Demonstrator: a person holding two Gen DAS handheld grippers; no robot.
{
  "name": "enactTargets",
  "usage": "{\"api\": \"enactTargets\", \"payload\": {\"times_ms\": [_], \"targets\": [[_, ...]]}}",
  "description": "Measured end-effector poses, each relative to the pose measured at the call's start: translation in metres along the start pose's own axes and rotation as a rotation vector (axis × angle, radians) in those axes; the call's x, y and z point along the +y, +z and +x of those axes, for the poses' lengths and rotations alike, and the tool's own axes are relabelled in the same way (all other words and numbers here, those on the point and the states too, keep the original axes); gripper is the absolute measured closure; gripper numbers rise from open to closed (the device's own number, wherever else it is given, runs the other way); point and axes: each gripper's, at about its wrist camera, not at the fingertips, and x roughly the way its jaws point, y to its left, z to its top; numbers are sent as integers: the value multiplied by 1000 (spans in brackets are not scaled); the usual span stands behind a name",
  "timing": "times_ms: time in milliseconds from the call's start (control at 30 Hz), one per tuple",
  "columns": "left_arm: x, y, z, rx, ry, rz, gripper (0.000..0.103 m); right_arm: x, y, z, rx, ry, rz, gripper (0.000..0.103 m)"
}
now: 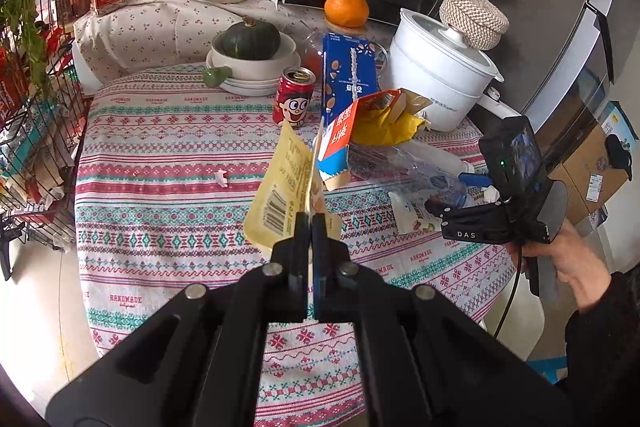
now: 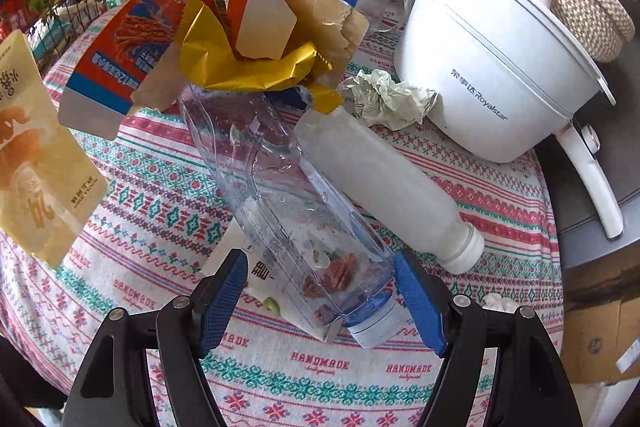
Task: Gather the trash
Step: 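Grasp the clear plastic water bottle with the right tool, then carry the yellow bag with the left tool while the right tool carries the bottle, release both into the bin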
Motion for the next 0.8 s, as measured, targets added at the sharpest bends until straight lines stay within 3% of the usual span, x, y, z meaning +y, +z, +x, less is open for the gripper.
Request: {"api": "enactTargets", "payload": {"times_ms": [167,333,533,800], "targets": [[3,2,2,1,-4,-18,101,6,-4,11,12,-33,-66,26],[-1,0,1,0,-8,-11,101,12,-17,0,-26,-9,-81,32],[-3,0,-6,-21,-17,-10,101,10,-43,-44,-112,107,7,36],[-12,-5,-20,-50,-47,4,101,0,-87,-113,-237,180,137,37]]}}
